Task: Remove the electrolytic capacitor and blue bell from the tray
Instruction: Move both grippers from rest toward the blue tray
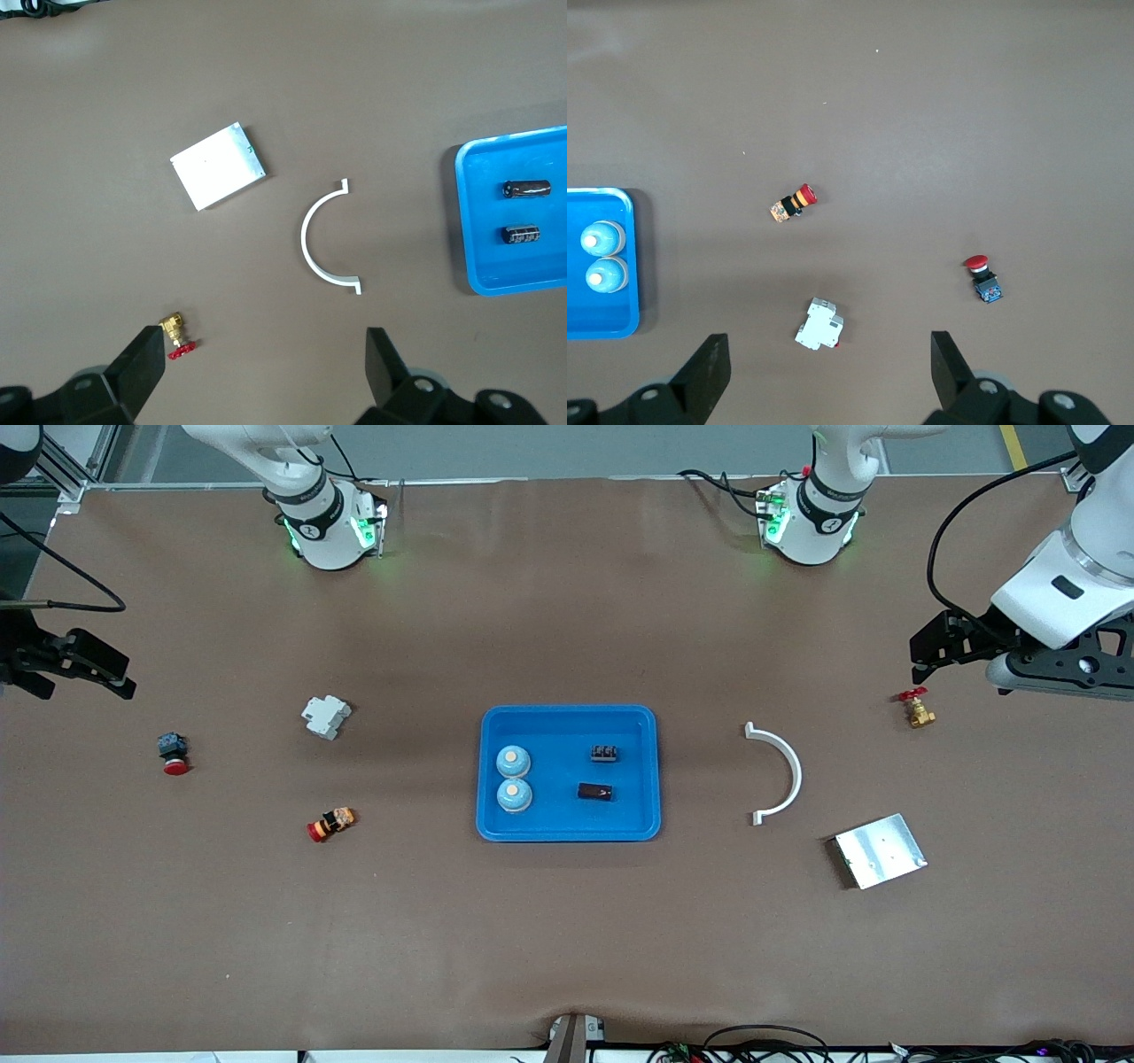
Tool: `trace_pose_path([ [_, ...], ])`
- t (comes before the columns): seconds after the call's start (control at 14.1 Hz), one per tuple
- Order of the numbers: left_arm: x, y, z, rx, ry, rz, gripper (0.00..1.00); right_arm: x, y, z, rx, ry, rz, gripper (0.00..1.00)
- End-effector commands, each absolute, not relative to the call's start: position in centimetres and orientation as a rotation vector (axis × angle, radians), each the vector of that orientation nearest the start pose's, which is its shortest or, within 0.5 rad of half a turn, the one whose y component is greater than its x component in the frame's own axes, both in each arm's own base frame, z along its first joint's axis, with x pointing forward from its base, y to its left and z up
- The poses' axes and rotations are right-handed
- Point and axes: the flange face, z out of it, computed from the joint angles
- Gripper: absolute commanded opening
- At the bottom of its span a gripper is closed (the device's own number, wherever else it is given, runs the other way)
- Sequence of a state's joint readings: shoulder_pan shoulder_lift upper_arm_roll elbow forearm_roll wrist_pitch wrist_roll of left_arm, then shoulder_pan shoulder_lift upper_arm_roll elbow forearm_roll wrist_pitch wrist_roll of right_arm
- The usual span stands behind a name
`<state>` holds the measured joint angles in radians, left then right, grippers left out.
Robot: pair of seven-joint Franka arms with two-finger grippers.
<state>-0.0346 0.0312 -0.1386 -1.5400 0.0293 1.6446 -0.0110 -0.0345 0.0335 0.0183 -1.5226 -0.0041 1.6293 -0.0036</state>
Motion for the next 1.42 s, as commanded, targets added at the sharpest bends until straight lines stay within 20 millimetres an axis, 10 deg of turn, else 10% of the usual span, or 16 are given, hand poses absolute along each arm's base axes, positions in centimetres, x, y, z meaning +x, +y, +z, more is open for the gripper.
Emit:
trace_pose_path([
  [0.0, 56.0, -9.9, 63.4, -3.135, 0.222, -0.116, 1.0, 57.4, -0.8, 63.7, -3.13, 0.017, -0.12, 1.0],
  [0.92, 56.0, -11.9, 61.9, -3.141, 0.186, -0.068, 1.0, 57.3, -0.3, 63.7, -3.125, 0.012, -0.11, 1.0],
  [1.35, 55.7, -13.2, 60.5, -3.139, -0.165, -0.013, 1.0, 57.3, -0.1, 63.4, -3.125, 0.003, -0.101, 1.0],
])
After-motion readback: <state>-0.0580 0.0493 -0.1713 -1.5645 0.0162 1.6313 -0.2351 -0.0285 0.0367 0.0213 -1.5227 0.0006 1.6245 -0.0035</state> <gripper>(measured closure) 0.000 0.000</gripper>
